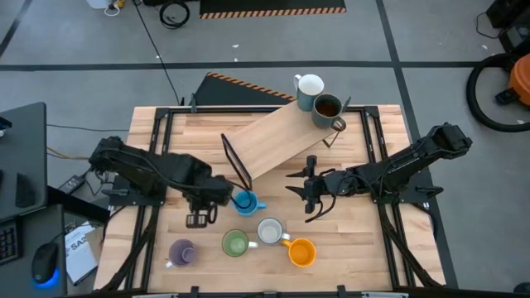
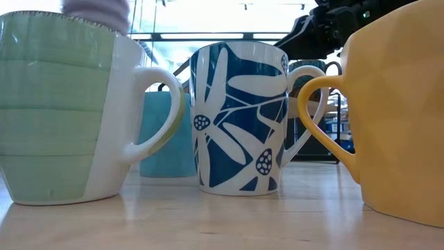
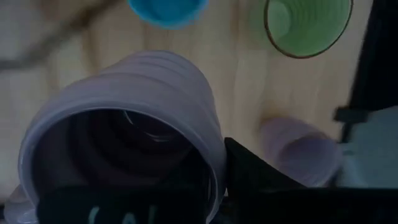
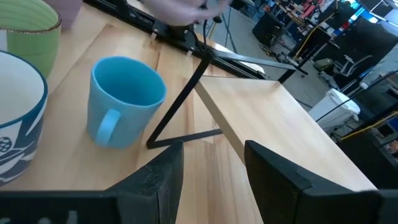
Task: Place coffee mugs
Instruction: Put the purple mug on the shelf
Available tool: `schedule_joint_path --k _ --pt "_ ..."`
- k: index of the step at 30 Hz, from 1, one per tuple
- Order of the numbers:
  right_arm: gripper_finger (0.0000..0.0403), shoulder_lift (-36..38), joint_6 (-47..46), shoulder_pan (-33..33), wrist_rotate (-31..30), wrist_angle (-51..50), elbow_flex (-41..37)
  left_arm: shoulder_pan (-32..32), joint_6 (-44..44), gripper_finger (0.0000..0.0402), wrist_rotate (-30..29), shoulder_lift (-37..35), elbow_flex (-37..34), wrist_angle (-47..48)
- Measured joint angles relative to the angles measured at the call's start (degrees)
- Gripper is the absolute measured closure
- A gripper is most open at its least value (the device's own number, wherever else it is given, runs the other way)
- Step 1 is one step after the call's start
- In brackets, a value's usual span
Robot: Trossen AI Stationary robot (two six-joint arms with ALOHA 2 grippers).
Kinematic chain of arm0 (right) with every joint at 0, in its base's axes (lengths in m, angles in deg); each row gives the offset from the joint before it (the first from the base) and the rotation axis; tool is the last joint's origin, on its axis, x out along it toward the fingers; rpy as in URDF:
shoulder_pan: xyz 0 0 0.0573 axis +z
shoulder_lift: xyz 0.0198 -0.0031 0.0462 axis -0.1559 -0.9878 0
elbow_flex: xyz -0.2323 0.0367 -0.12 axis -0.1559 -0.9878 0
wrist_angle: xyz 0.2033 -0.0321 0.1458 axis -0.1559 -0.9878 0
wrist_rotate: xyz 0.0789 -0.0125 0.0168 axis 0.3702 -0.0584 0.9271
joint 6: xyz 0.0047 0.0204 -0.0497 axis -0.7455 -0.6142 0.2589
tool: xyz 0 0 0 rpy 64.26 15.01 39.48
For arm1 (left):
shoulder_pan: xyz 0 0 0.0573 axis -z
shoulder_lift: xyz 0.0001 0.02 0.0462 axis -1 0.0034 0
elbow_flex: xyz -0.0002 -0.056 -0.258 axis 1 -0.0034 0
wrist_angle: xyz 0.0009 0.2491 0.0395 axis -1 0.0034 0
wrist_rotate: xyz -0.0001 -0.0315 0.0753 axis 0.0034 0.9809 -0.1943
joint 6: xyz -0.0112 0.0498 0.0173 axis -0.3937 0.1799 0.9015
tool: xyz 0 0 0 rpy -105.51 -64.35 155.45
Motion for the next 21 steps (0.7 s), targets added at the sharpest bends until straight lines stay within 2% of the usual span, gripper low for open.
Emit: schedule_joint_path --k 6,11,15,21 --pt "0.0227 -0.02 -1.64 0.0 -0.06 0.0 0.0 -0.93 13.02 0.0356 -12.08 0.03 8.21 -1.0" --pt "0.0227 -0.04 -3.06 0.15 0.72 0.04 0.0 -5.67 20.4 0.0361 -15.54 0.15 10.01 -3.91" --pt "0.0227 -0.04 -4.28 0.15 0.26 0.09 0.0 -10.9 26.36 0.0361 -15.04 0.39 9.88 -8.52" --pt "0.0227 0.38 -6.84 0.34 -1.56 -0.68 0.0 -18.36 33.92 0.0361 -9.38 2.11 9.62 -14.12"
